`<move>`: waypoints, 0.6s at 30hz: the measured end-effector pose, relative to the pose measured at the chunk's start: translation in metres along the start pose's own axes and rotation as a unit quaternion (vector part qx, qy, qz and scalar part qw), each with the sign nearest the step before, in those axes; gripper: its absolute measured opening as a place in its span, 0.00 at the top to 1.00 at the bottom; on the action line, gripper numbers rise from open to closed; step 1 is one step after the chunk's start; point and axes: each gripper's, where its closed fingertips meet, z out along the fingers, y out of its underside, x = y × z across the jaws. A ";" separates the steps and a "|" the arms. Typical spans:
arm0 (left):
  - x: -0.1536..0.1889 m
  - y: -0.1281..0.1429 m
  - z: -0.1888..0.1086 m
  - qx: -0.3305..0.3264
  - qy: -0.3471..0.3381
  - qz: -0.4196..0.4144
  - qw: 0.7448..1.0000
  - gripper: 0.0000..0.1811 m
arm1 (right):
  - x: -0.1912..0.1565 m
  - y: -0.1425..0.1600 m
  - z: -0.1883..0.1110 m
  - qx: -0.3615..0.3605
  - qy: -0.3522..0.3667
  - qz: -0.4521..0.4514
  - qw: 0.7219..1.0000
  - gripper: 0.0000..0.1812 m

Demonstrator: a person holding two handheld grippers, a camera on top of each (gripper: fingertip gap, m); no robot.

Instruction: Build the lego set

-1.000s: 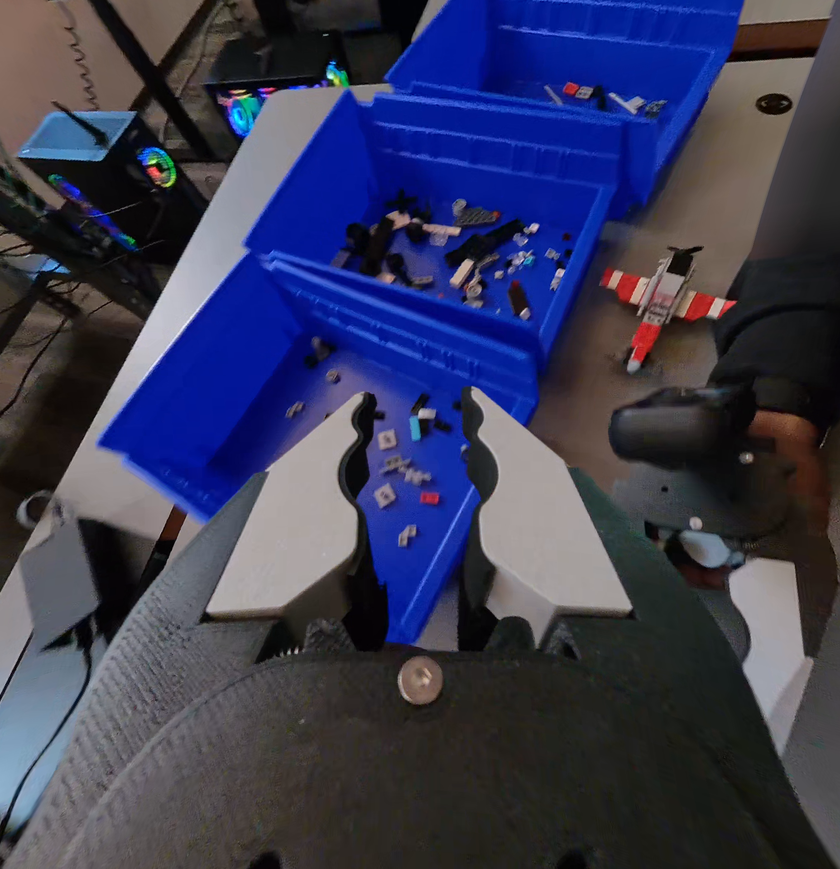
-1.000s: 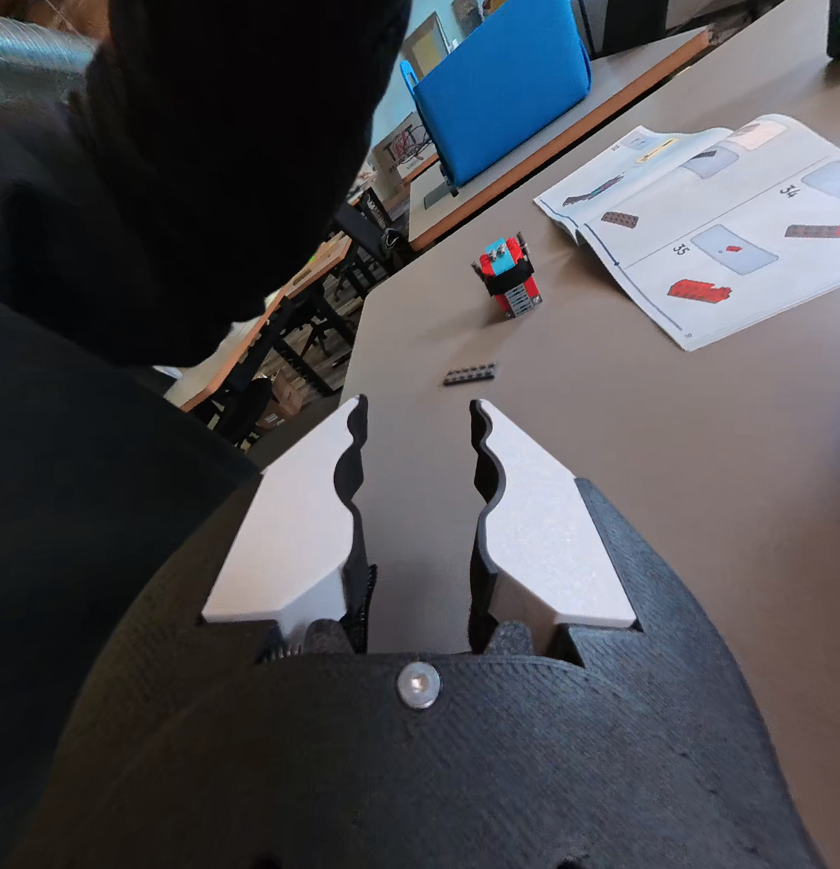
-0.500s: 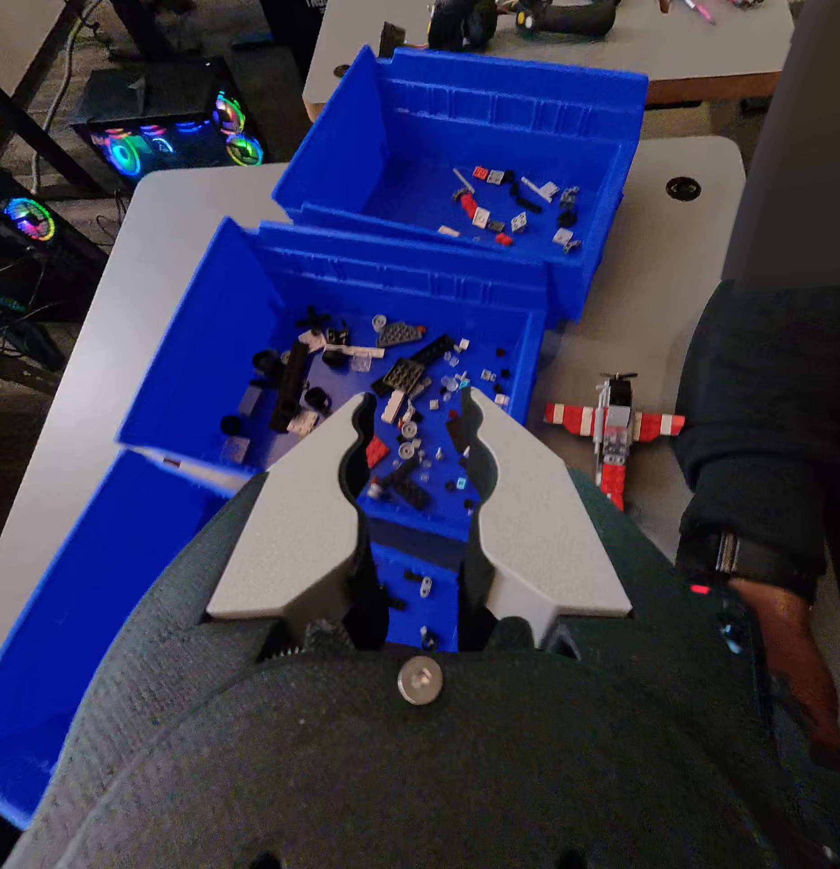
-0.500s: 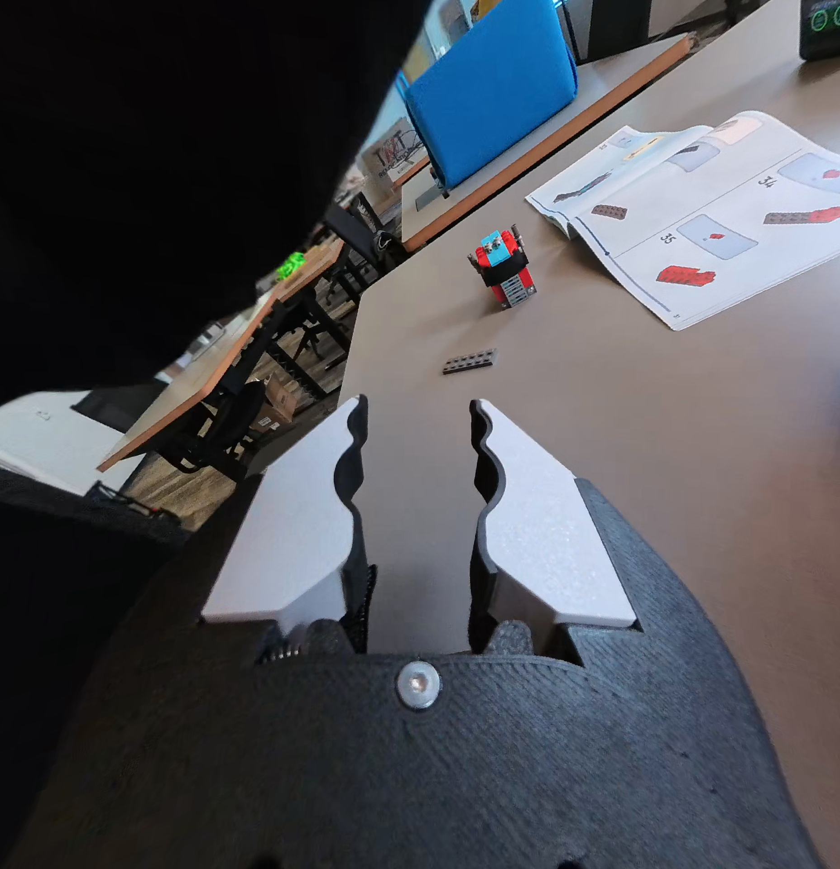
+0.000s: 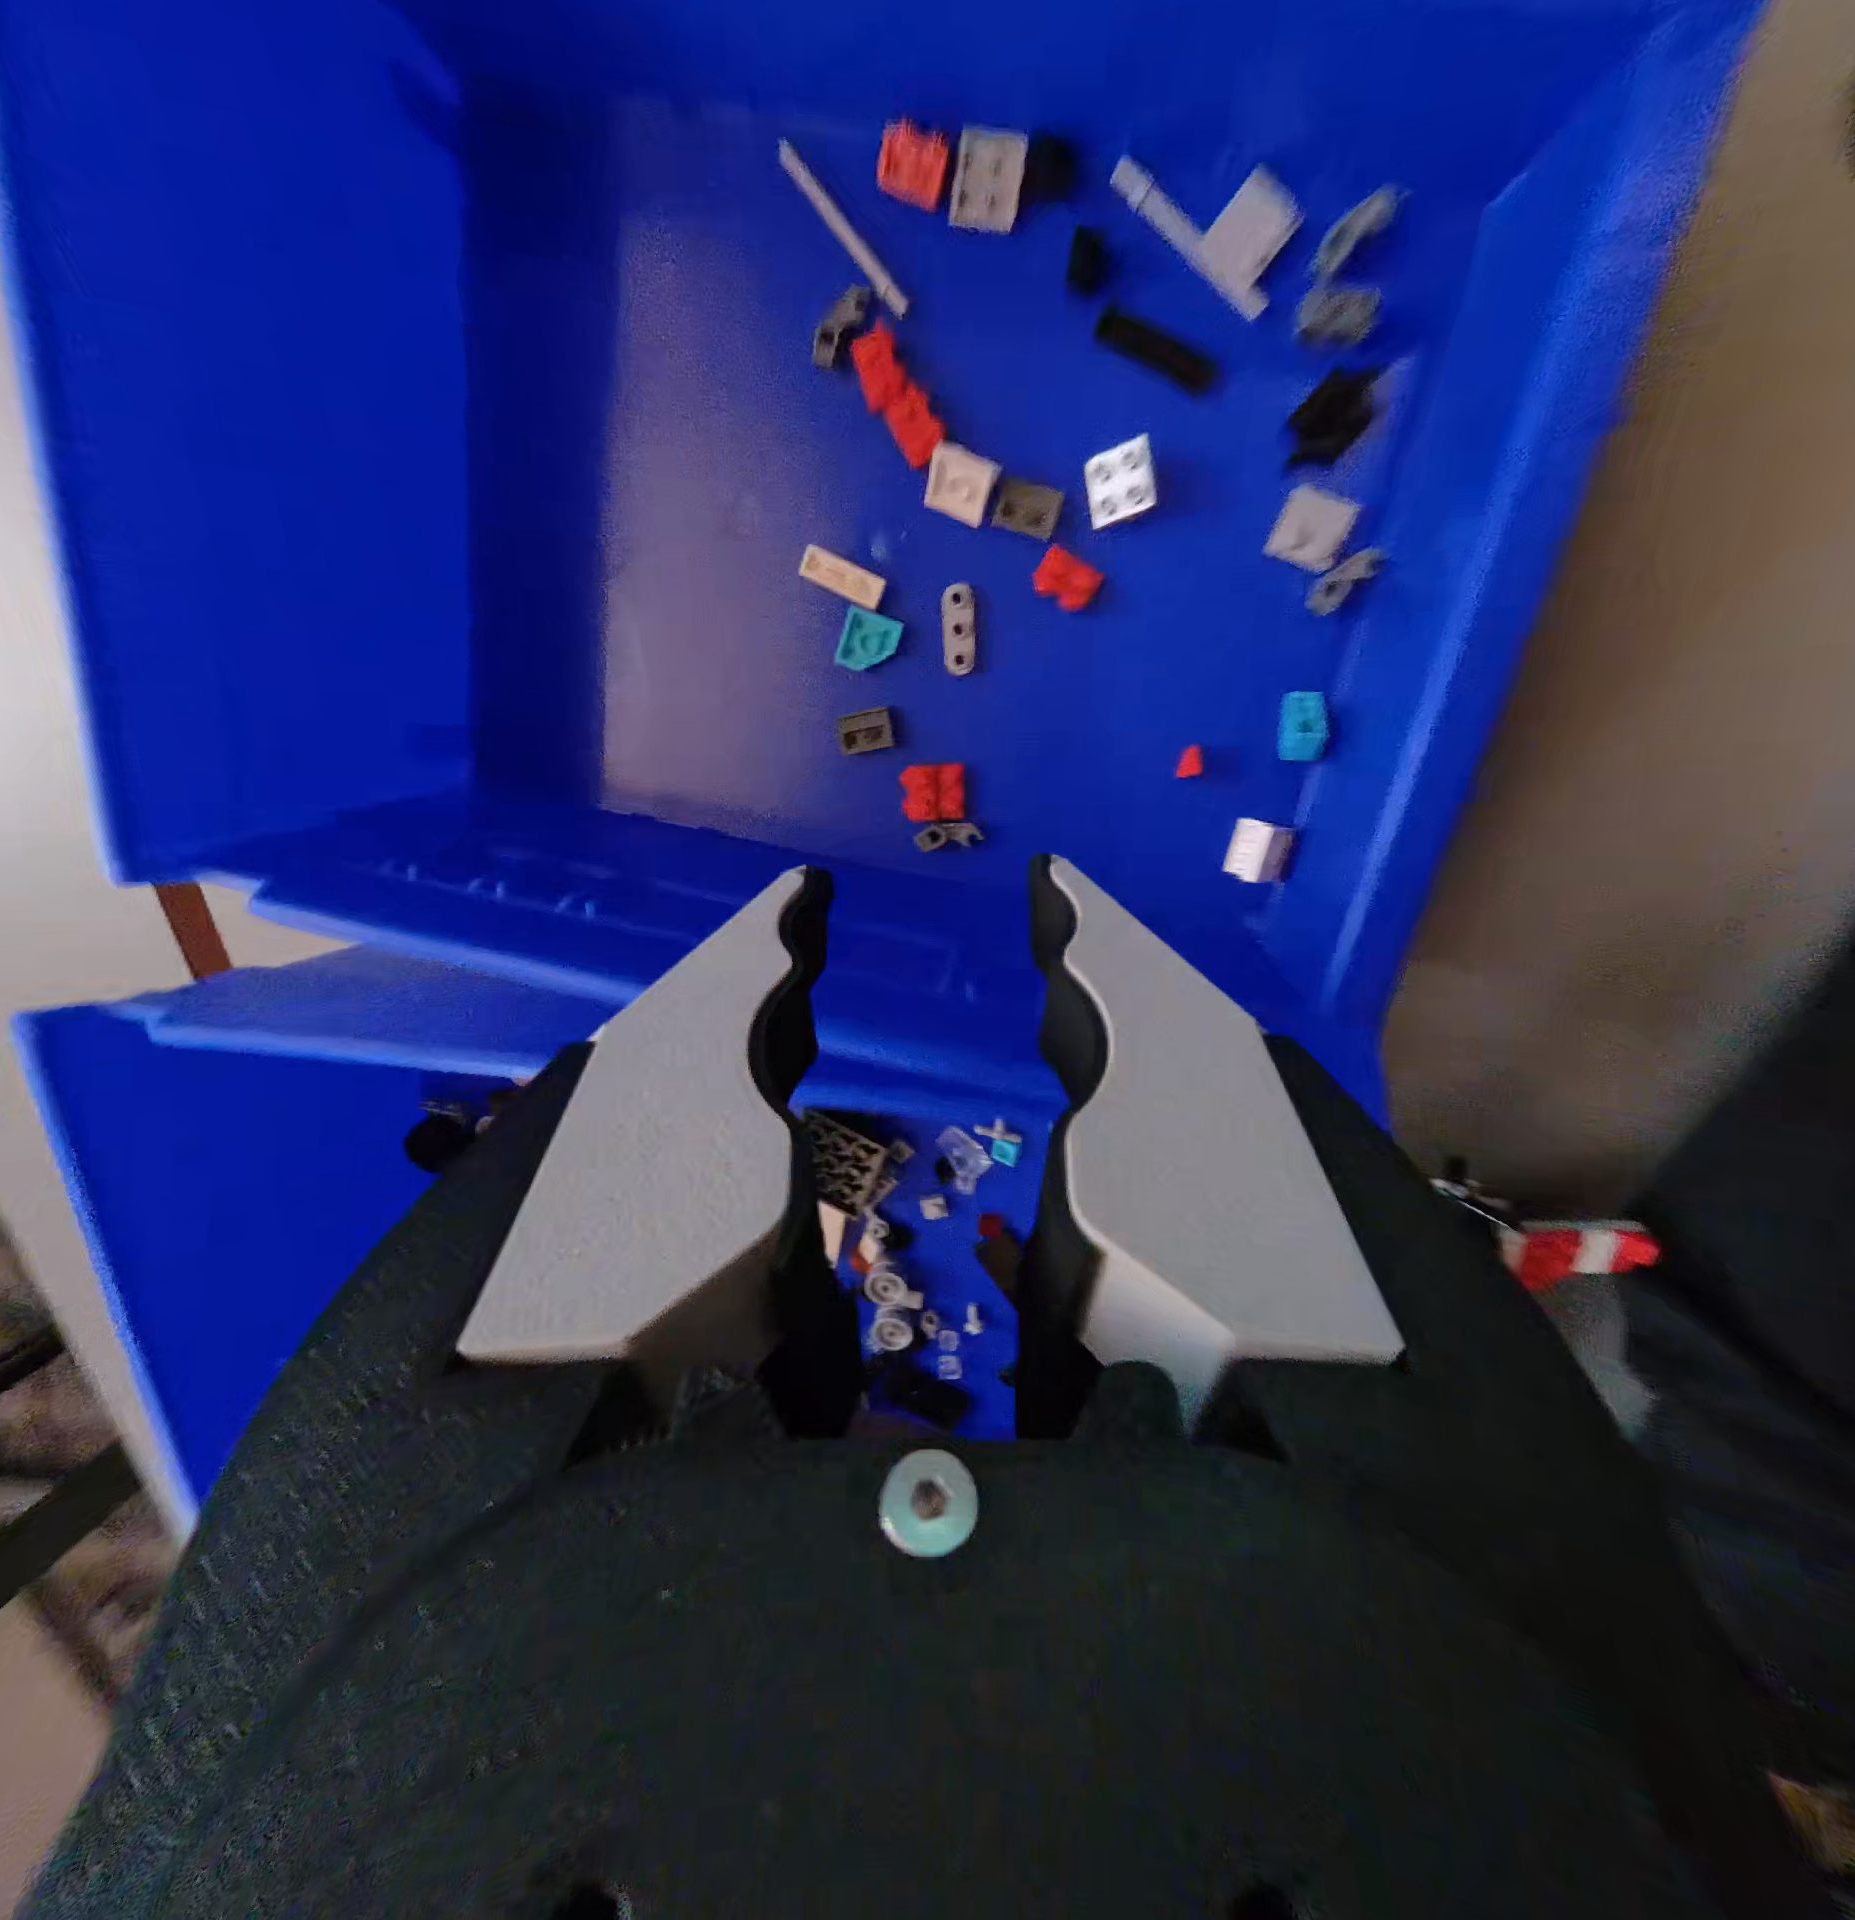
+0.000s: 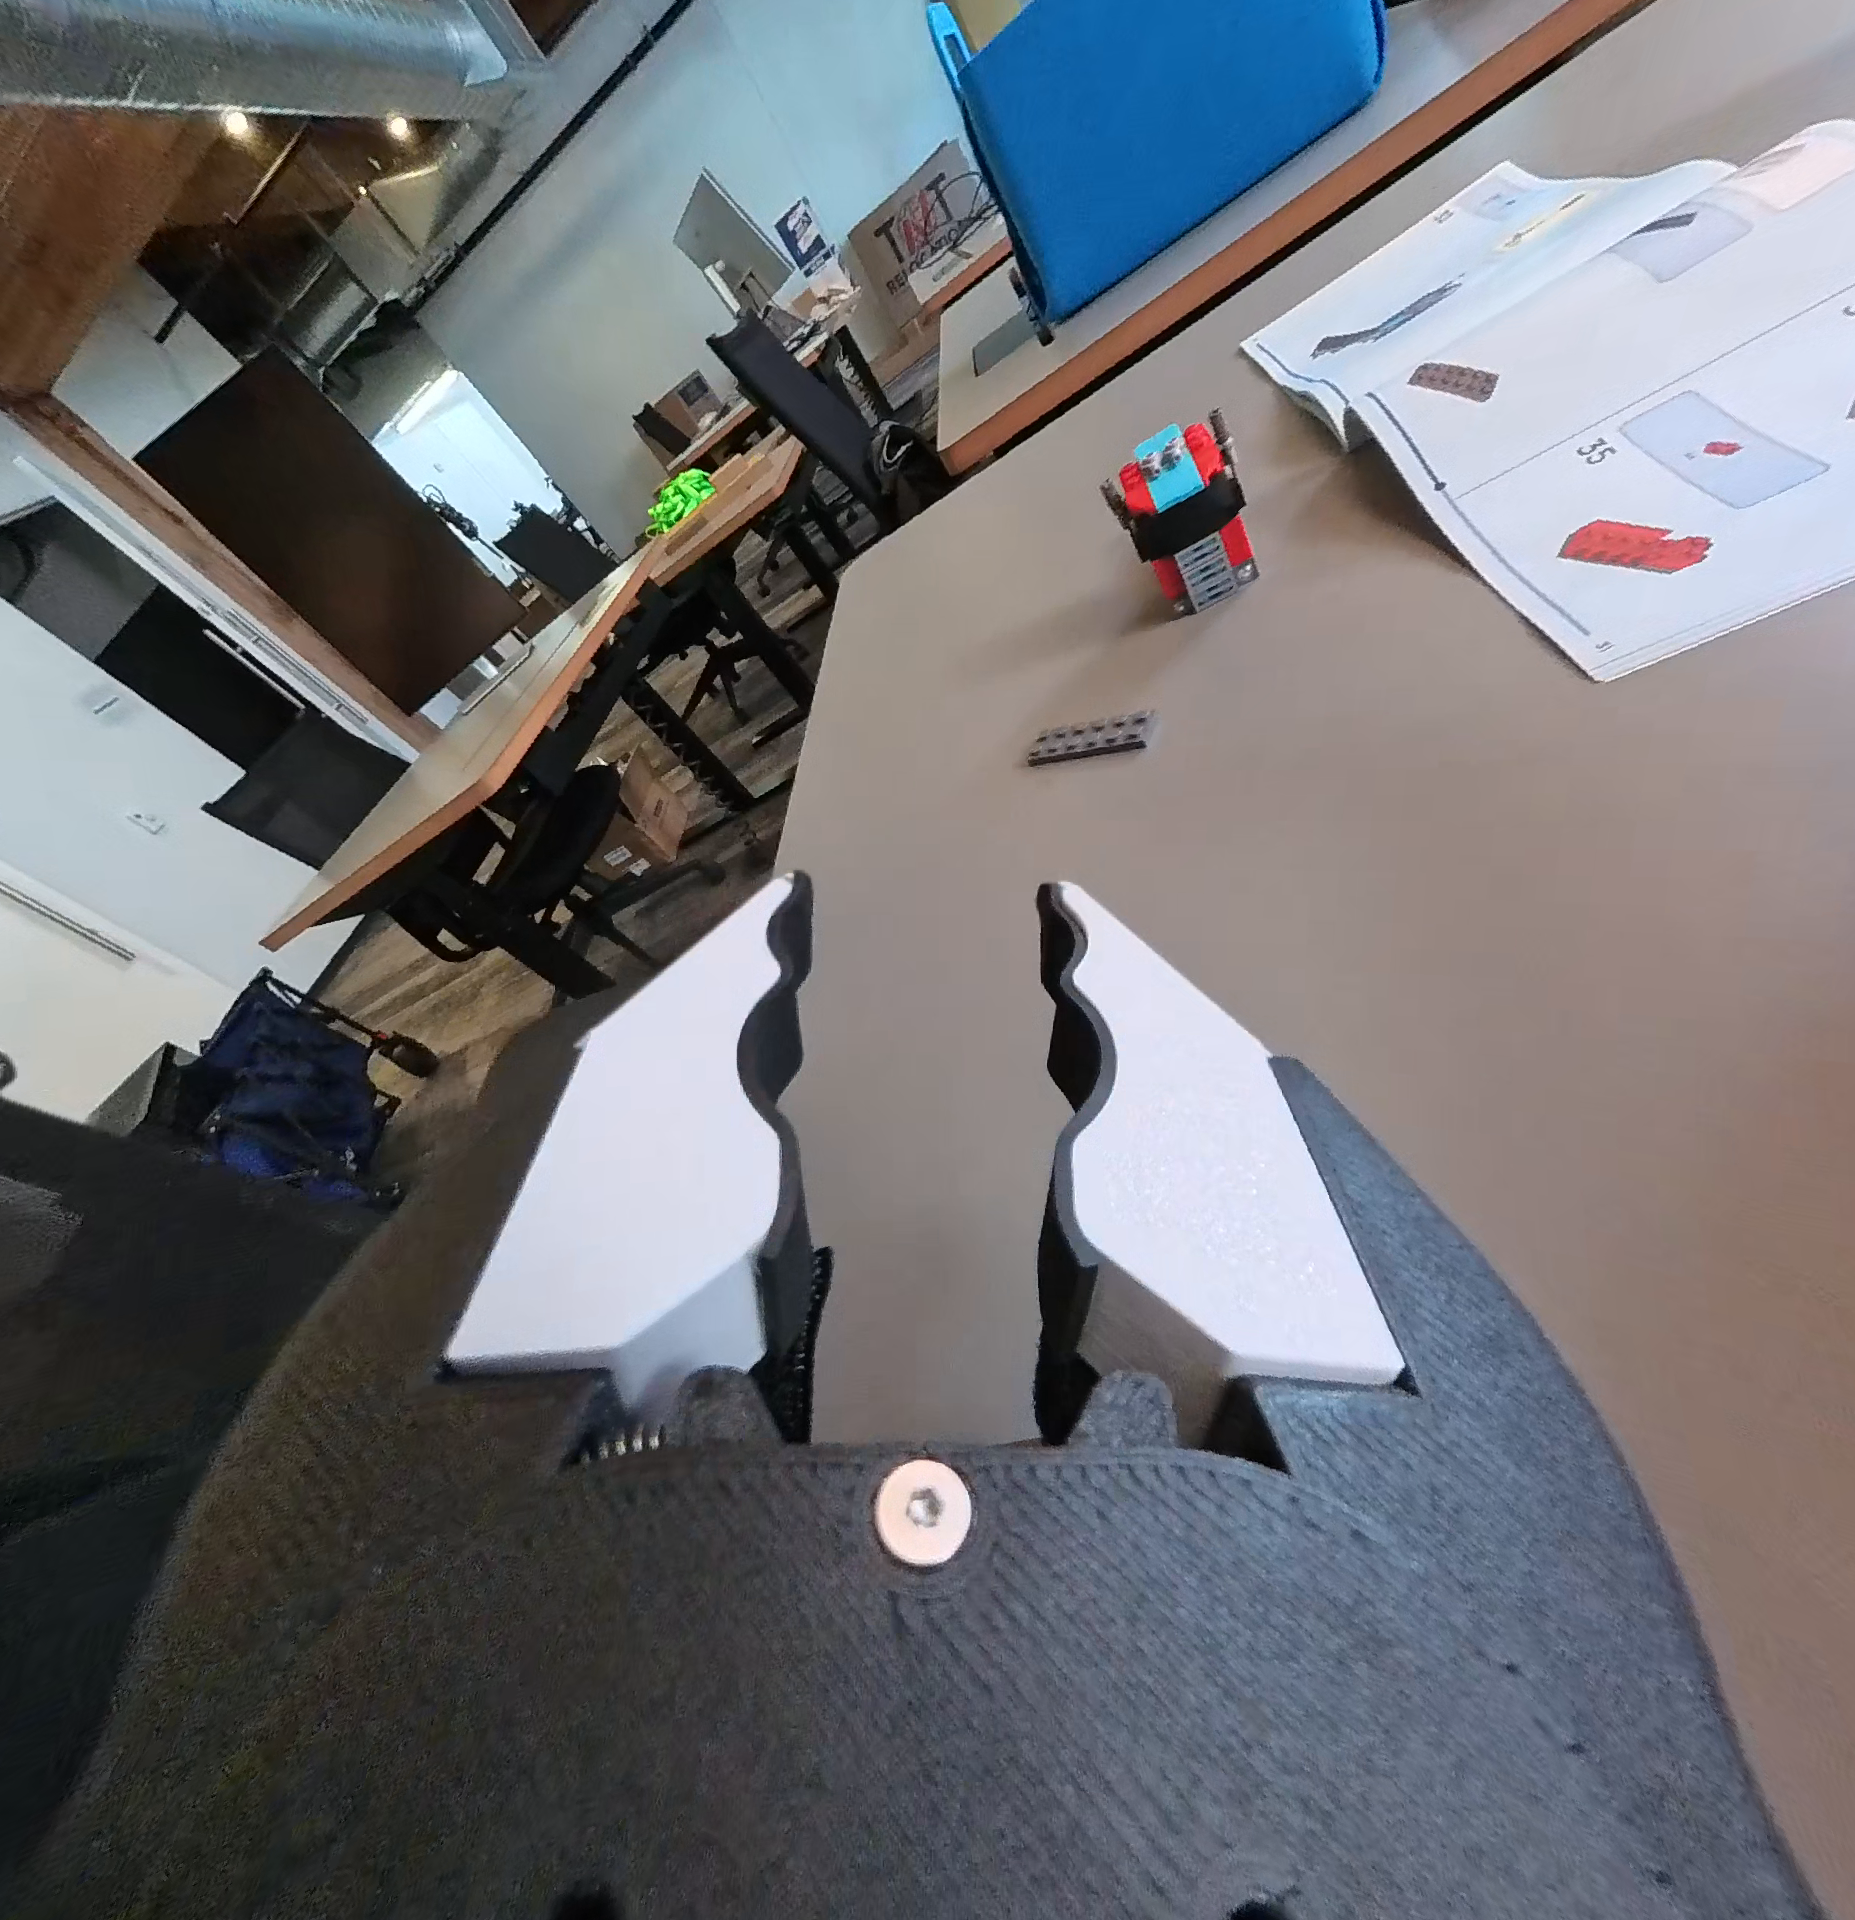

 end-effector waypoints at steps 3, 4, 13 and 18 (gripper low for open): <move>0.001 -0.007 0.034 -0.065 -0.002 0.016 0.998 0.77 | -0.003 0.004 -0.003 -0.008 -0.004 -0.003 1.000 0.76; 0.001 -0.013 0.042 -0.073 -0.005 0.022 0.997 0.79 | -0.005 0.006 -0.005 -0.011 -0.005 -0.005 1.000 0.76; -0.011 -0.078 0.085 -0.060 0.008 -0.086 0.994 0.87 | -0.016 0.019 -0.013 -0.040 -0.009 -0.035 0.999 0.76; -0.007 -0.079 0.110 -0.090 0.032 -0.116 0.989 0.92 | -0.020 0.027 -0.012 -0.067 -0.019 -0.053 0.996 0.76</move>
